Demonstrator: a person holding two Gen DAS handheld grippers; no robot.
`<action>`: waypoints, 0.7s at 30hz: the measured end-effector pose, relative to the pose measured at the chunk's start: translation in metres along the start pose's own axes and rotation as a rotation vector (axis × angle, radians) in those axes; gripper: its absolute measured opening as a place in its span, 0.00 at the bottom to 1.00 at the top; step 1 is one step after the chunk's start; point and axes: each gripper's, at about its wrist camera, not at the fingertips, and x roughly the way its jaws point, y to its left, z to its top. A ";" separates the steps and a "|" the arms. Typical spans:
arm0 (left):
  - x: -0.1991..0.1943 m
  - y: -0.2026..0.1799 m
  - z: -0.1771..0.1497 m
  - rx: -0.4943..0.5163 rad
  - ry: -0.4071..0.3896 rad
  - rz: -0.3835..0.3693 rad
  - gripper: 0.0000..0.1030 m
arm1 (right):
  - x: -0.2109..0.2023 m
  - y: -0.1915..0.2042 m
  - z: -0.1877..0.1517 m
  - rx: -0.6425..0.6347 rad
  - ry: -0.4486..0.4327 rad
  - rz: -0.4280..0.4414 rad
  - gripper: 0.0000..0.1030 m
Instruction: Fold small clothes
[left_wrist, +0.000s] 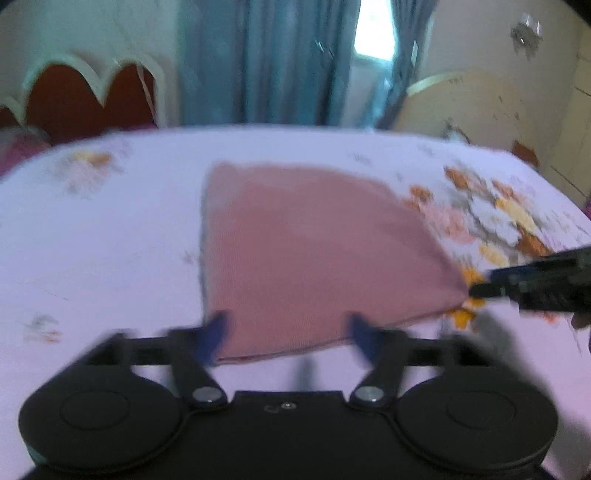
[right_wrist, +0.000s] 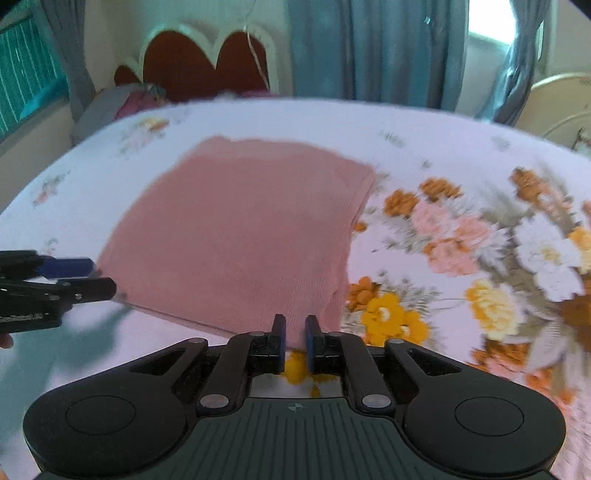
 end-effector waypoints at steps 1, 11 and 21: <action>-0.011 -0.005 -0.002 -0.001 -0.048 0.029 0.99 | -0.009 0.000 -0.003 0.002 -0.018 -0.012 0.97; -0.096 -0.050 -0.024 -0.014 -0.121 0.071 1.00 | -0.110 0.011 -0.038 0.022 -0.145 -0.063 1.00; -0.173 -0.094 -0.039 0.004 -0.196 0.066 1.00 | -0.201 0.032 -0.080 0.042 -0.210 -0.075 1.00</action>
